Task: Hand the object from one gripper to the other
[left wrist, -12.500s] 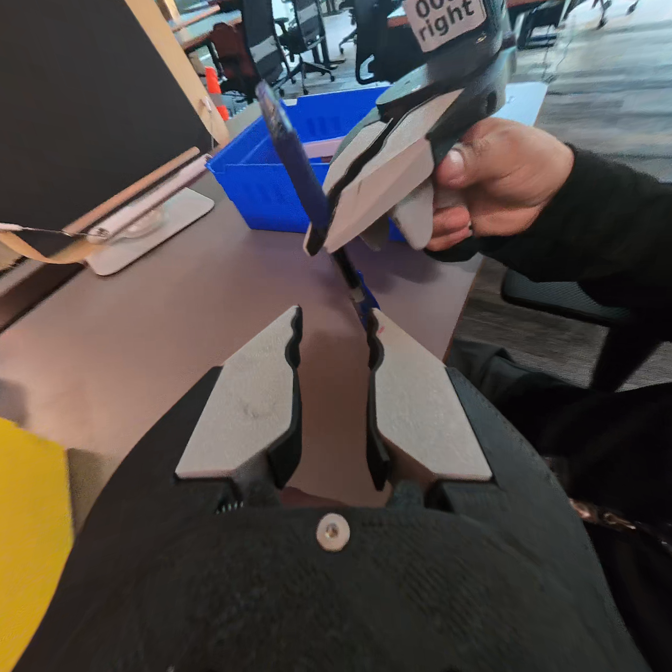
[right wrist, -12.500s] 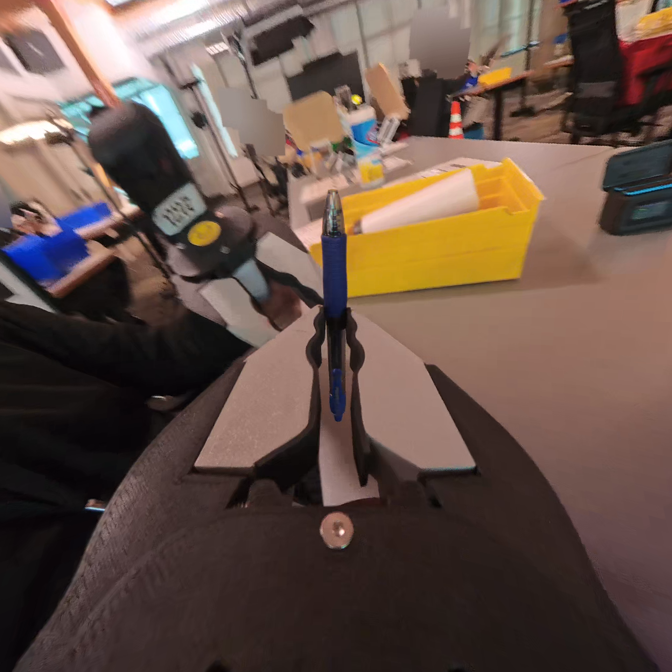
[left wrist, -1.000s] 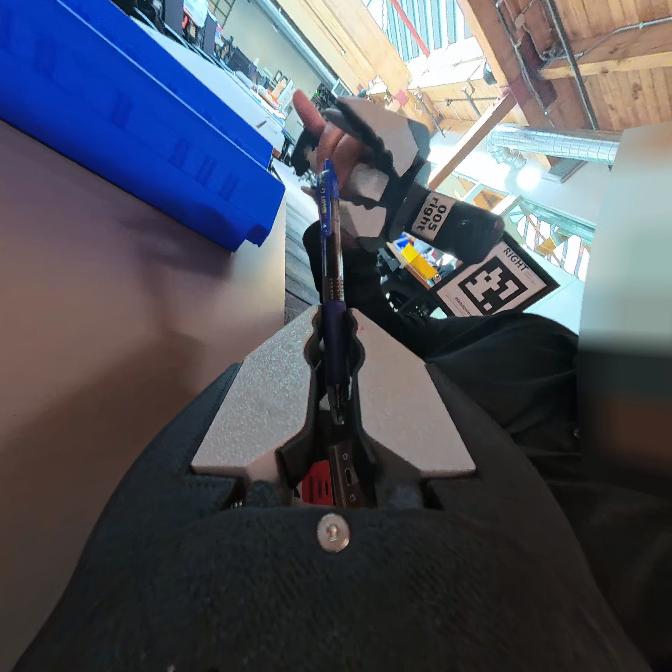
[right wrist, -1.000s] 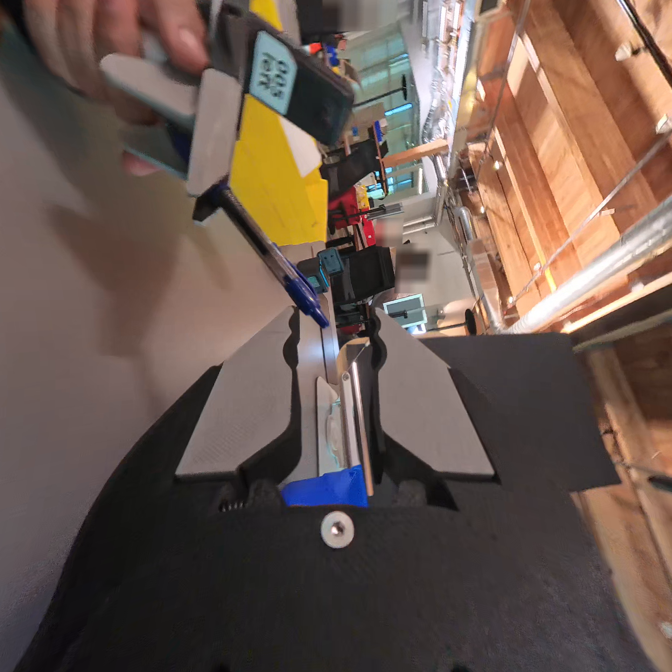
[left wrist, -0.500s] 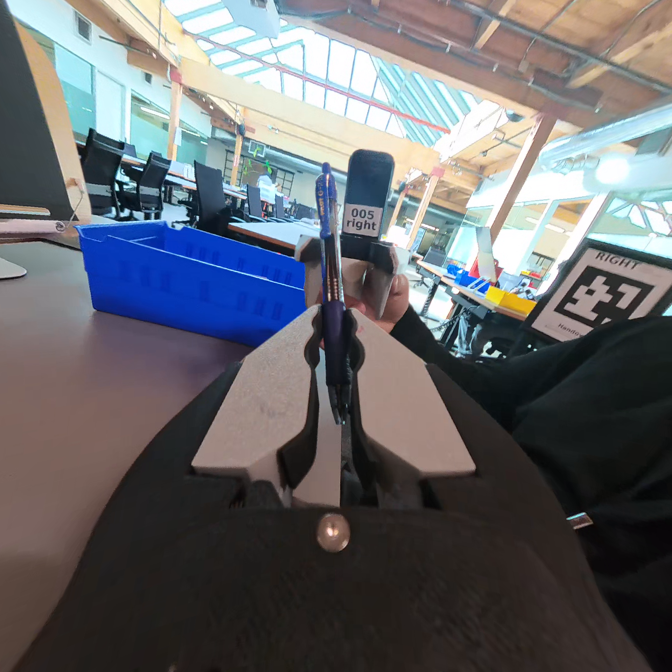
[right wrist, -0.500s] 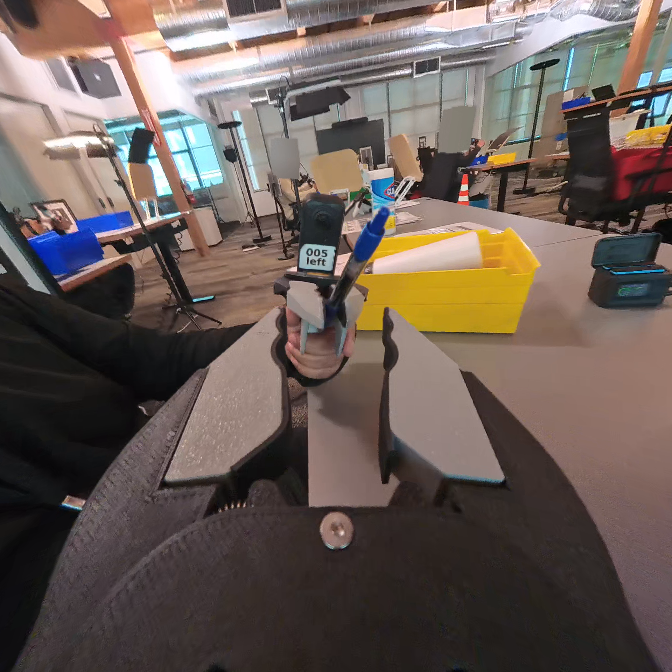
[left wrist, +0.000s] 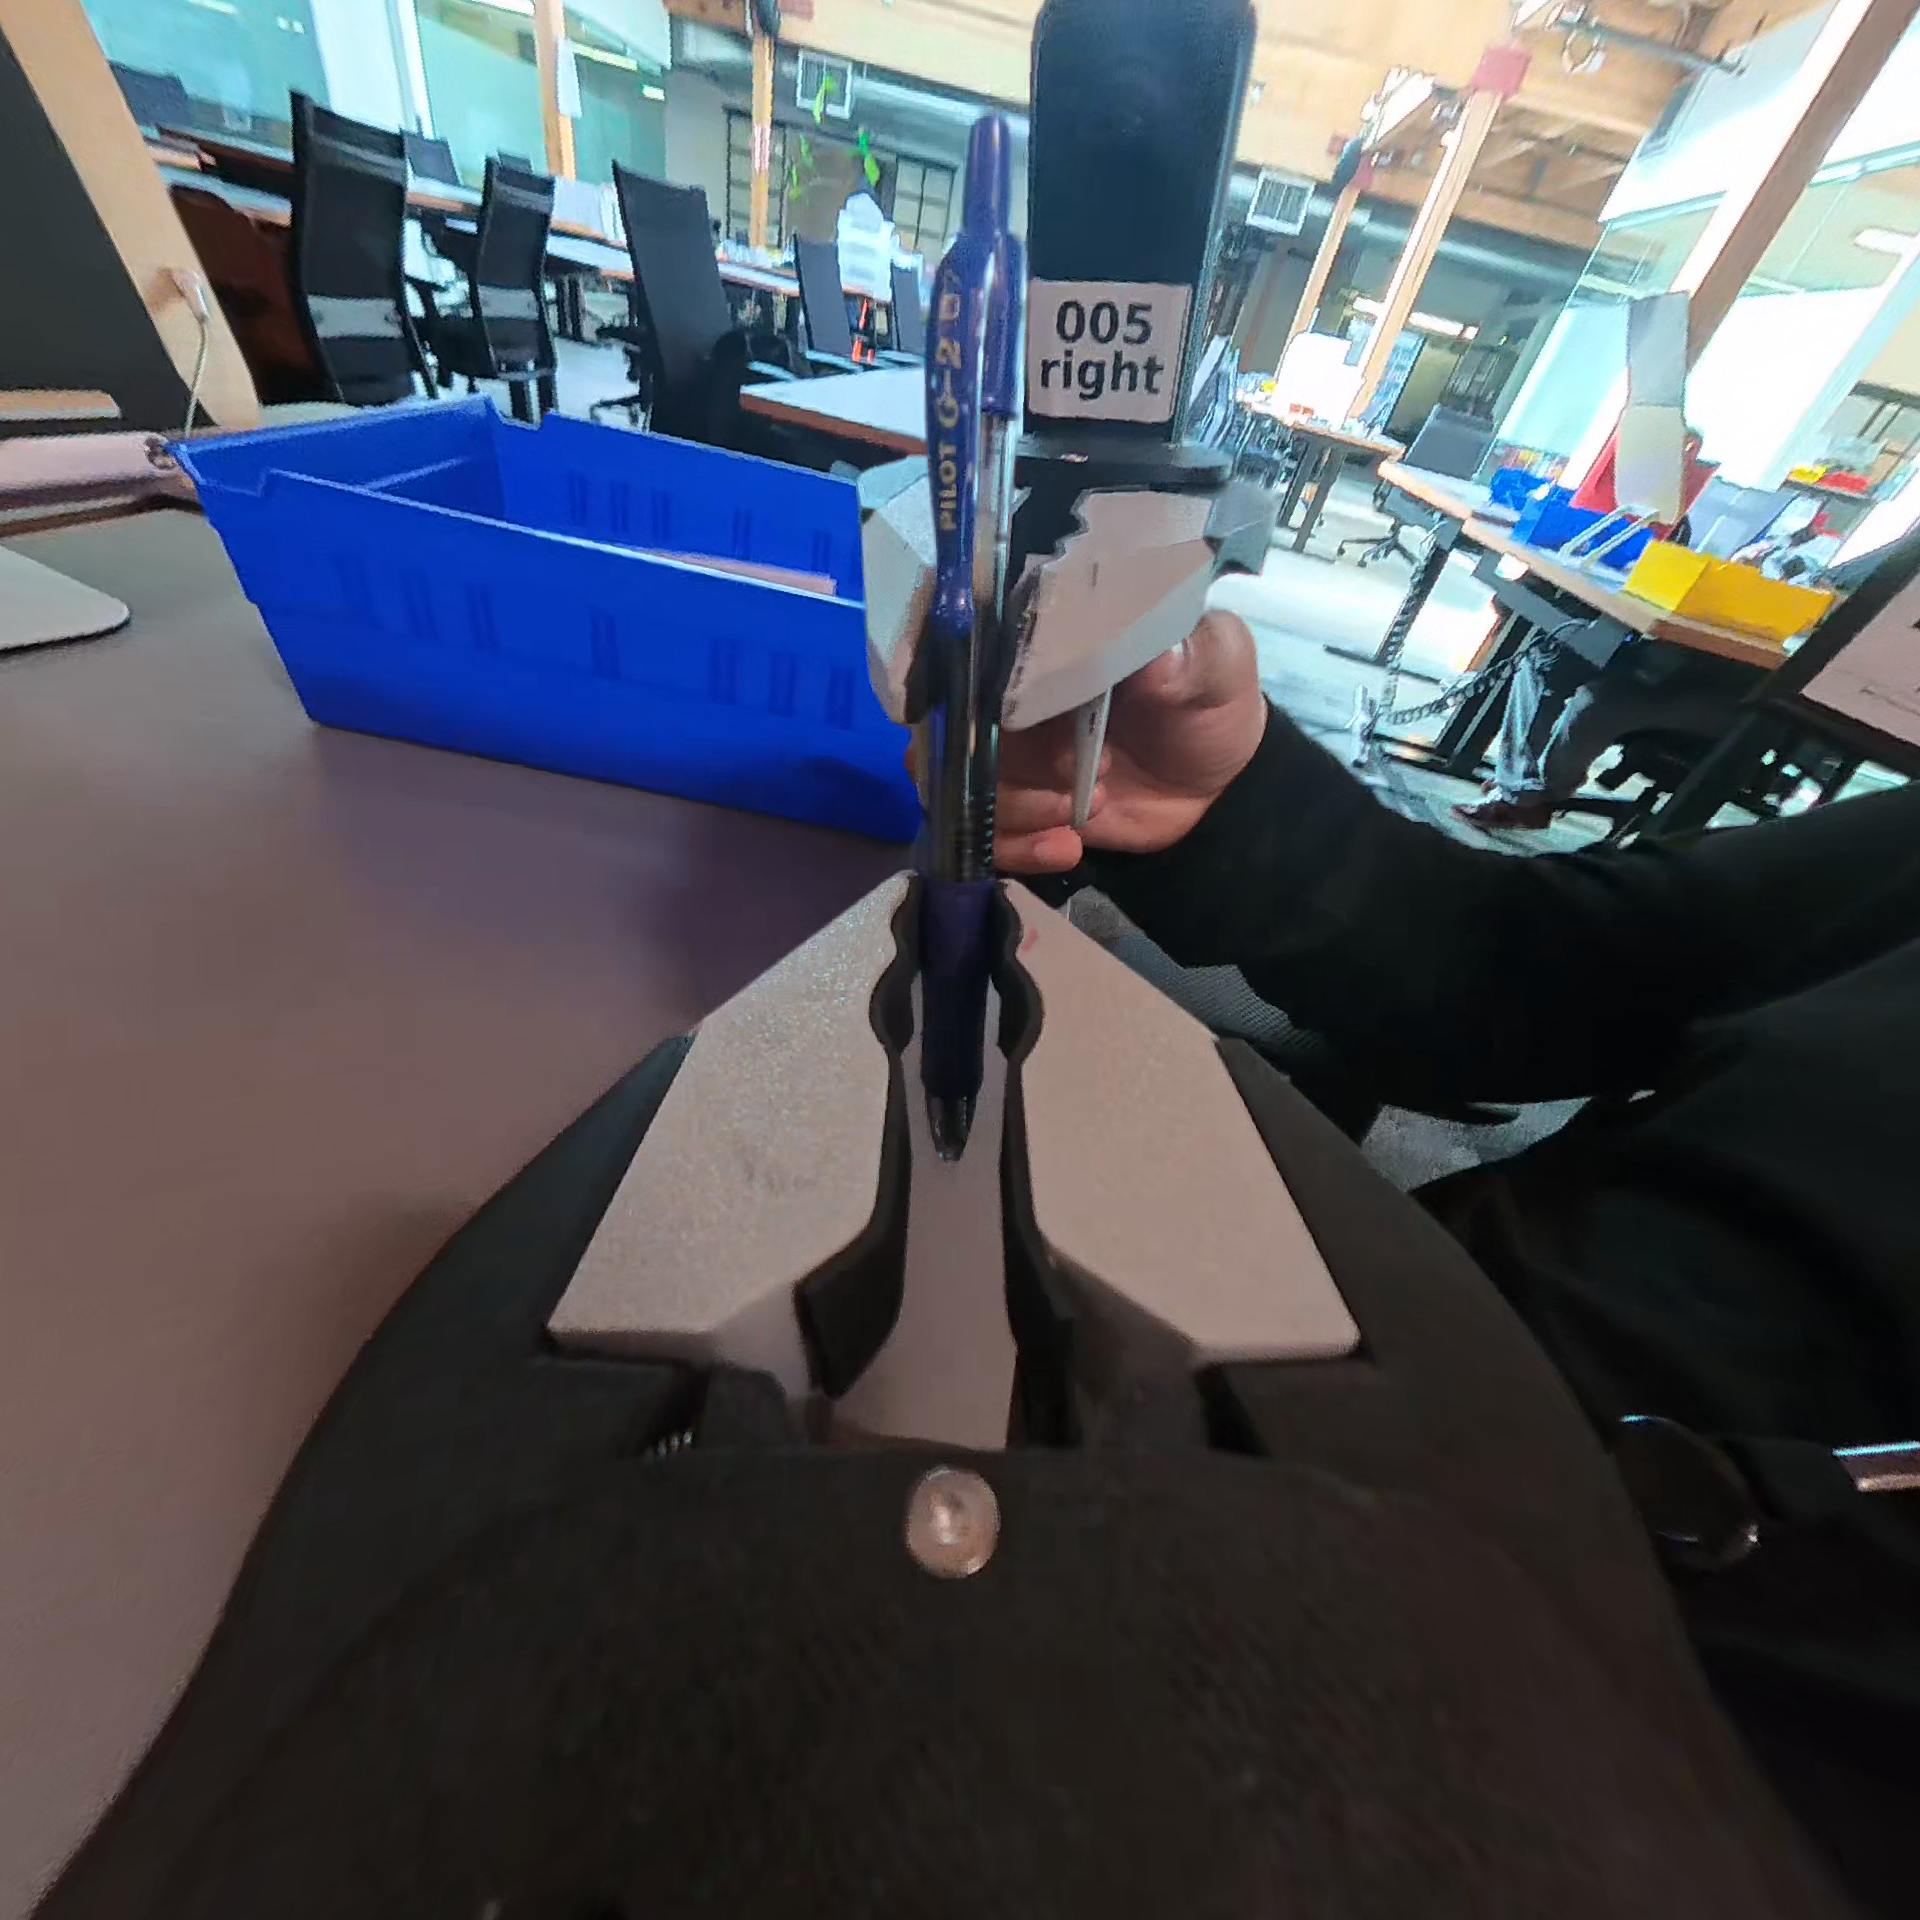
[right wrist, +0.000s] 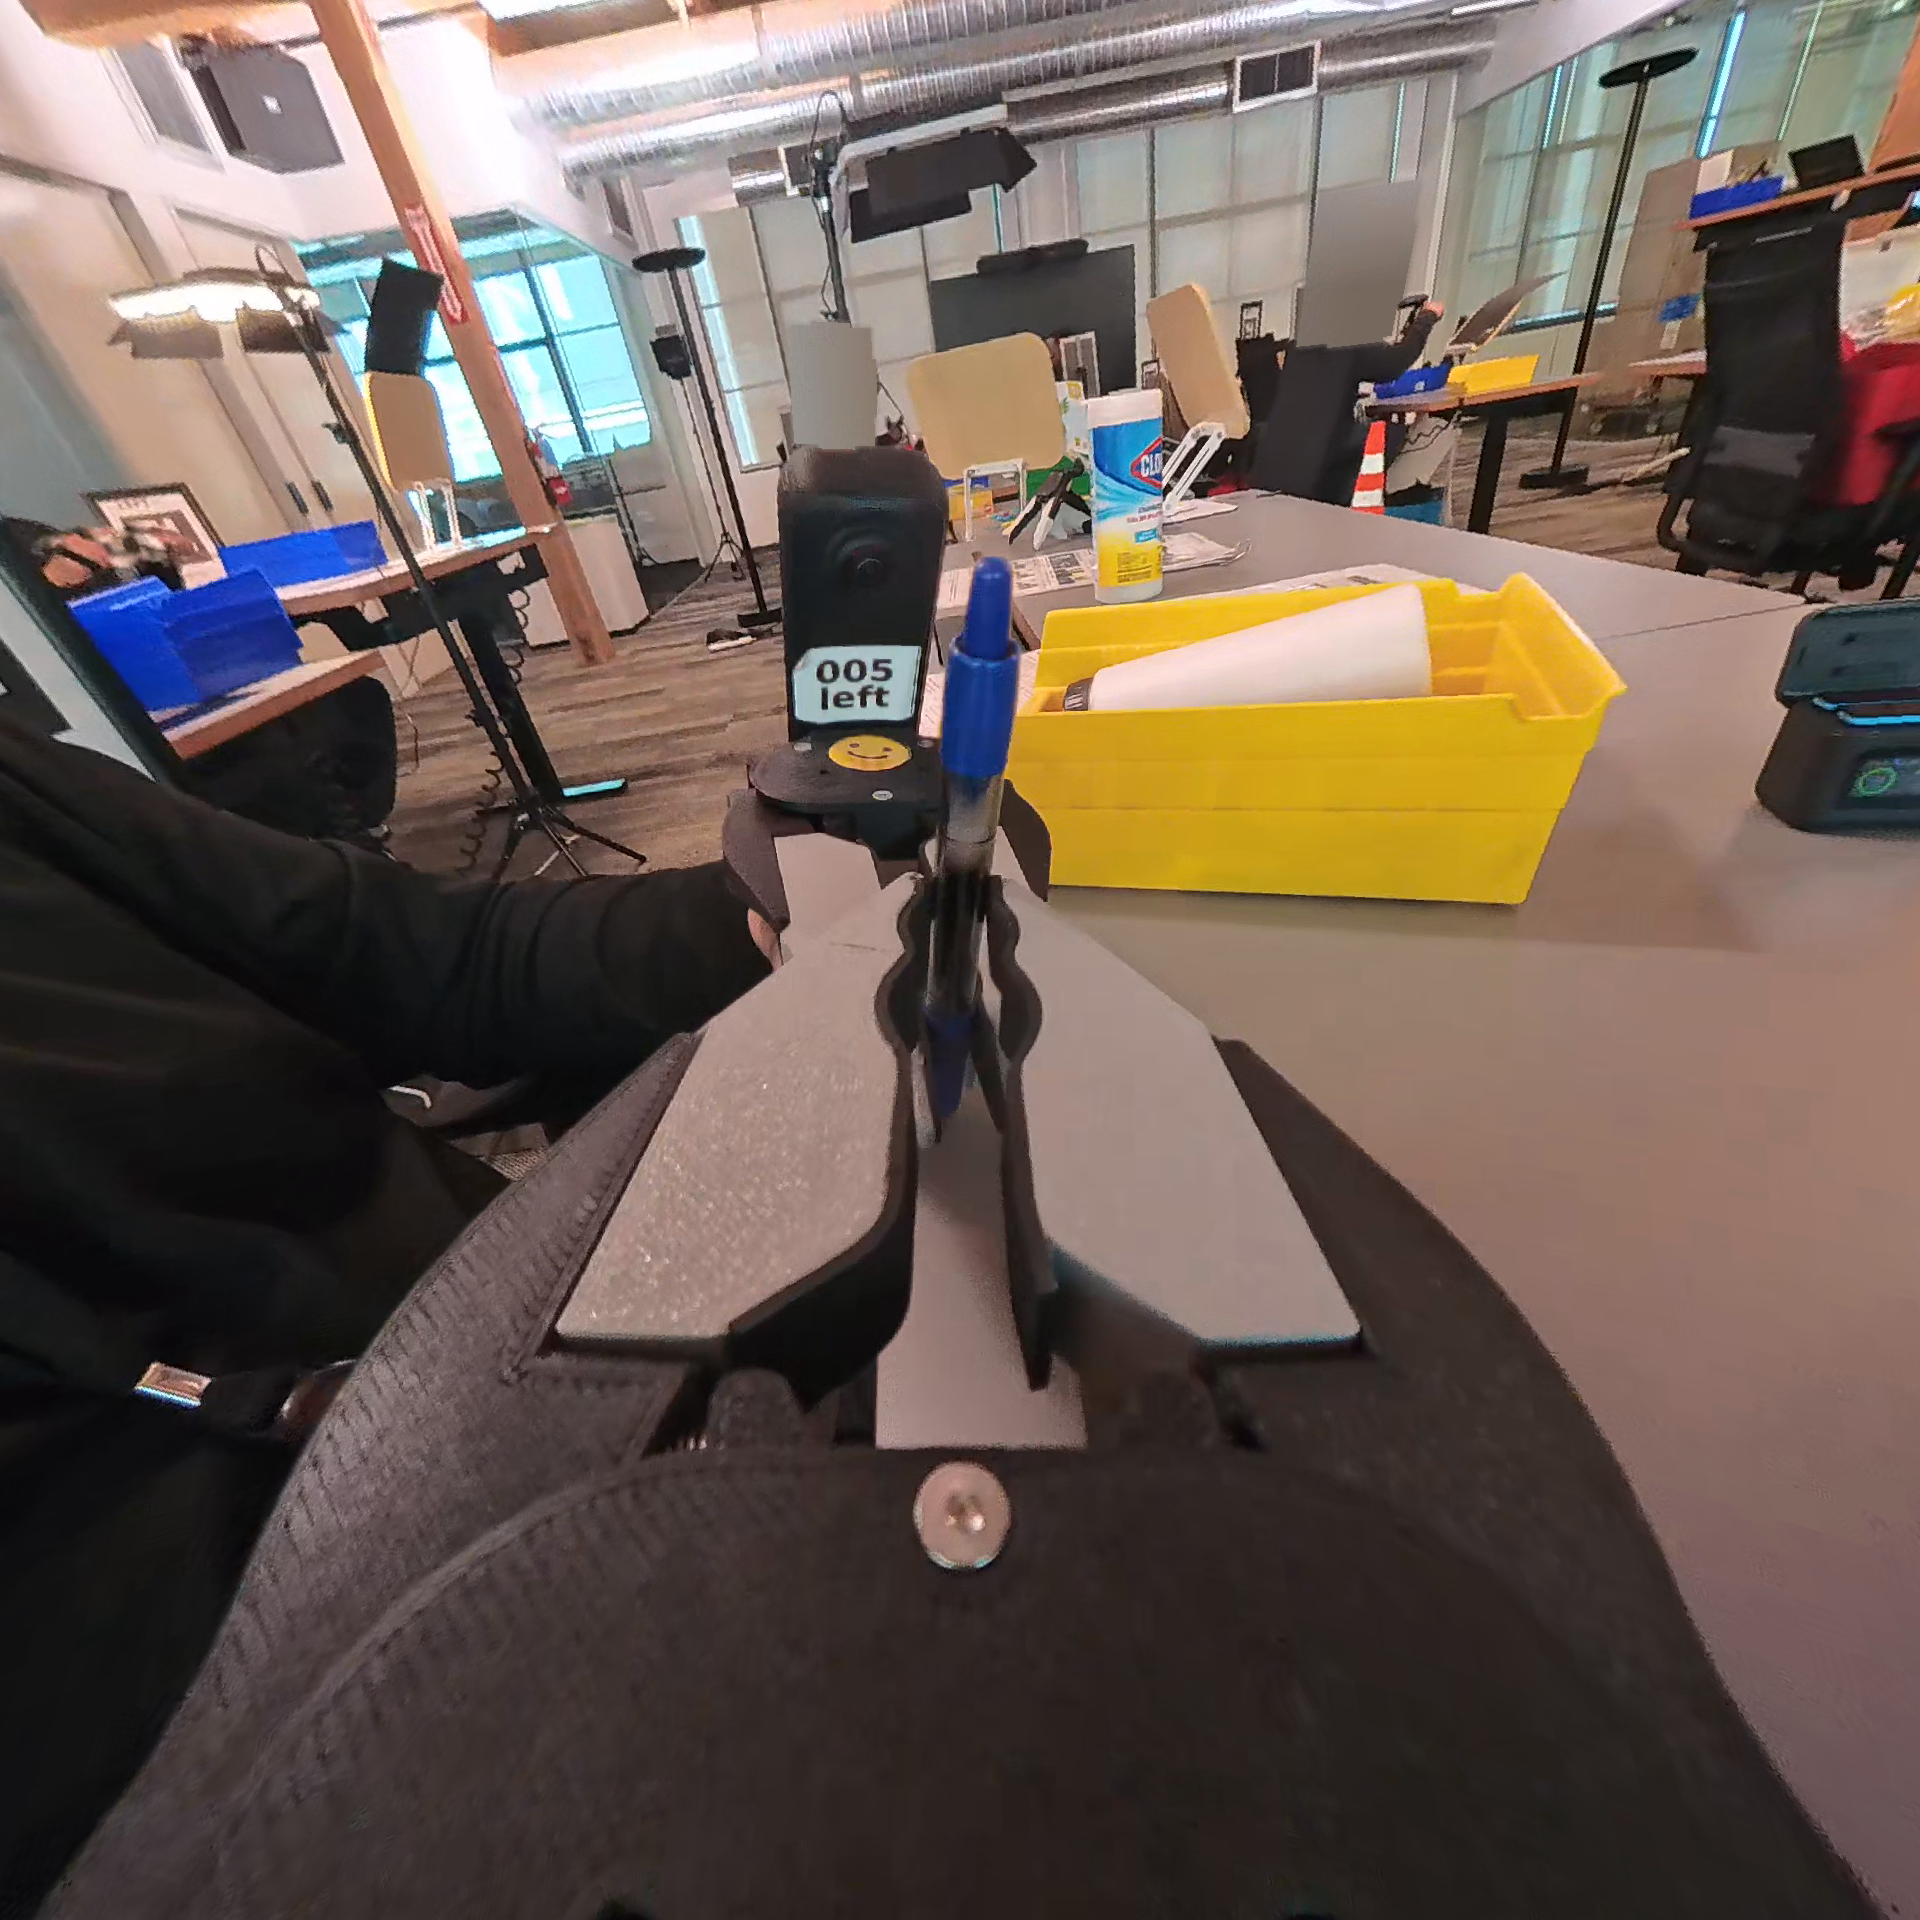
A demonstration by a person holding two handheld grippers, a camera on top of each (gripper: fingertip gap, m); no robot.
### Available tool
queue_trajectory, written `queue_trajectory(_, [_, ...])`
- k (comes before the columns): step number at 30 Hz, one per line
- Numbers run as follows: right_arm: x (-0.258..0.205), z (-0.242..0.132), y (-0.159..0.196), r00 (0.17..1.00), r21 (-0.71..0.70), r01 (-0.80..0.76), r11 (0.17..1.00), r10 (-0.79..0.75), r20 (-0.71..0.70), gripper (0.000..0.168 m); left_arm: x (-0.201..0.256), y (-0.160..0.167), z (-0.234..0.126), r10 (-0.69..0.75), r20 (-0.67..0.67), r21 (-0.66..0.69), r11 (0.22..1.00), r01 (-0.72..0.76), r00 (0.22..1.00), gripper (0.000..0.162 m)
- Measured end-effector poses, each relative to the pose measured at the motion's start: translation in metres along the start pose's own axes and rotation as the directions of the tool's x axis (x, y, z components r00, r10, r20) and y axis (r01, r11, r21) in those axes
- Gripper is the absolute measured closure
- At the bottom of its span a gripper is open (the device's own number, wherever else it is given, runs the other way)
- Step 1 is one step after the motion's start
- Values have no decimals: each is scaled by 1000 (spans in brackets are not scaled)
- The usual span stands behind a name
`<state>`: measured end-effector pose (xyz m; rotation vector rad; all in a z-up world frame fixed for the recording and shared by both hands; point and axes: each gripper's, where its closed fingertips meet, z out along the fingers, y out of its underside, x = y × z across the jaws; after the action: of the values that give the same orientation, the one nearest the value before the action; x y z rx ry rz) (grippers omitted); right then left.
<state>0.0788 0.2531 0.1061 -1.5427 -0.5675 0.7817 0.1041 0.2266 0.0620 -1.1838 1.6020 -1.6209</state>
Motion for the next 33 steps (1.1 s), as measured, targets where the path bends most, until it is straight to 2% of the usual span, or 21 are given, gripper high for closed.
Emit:
queue_trajectory(4, [1, 5, 10, 1000, -39, 3, 999, -3, 3, 162, -5, 13, 5, 45, 55, -76, 996, -41, 997, 153])
queue_trajectory(8, [3, 7, 17, 1000, -62, 18, 998, -17, 7, 162, -8, 20, 6, 25, 60, -101, 995, -19, 998, 153])
queue_trajectory(14, [11, 4, 23, 996, -57, -76, 996, 78, 33, 162, -15, 27, 6, 1, 90, -153, 988, 13, 996, 152])
queue_trajectory(19, [2, 8, 28, 982, -73, -151, 986, 158, 106, 156, -10, 28, 8, -2, 82, -167, 986, 15, 997, 152])
queue_trajectory(23, [3, 14, 36, 990, -111, -109, 988, 118, 78, 161, -9, 30, 8, -4, 76, -176, 984, 18, 997, 152])
queue_trajectory(26, [3, 12, 35, 993, -115, -89, 989, 98, 71, 162, -6, 26, 8, -68, 37, -142, 987, 73, 997, 152])
queue_trajectory(27, [4, 11, 33, 993, -101, -87, 991, 95, 72, 162, -7, 24, 7, -90, 33, -125, 988, 94, 995, 152])
queue_trajectory(30, [13, 7, 24, 996, -39, -79, 996, 80, 37, 162, -10, 23, 1, -130, 18, -122, 984, 132, 991, 136])
queue_trajectory(33, [27, -2, 14, 999, 40, -5, 999, 7, -50, 161, -26, 19, -7, -105, 92, -109, 987, 114, 990, 129])
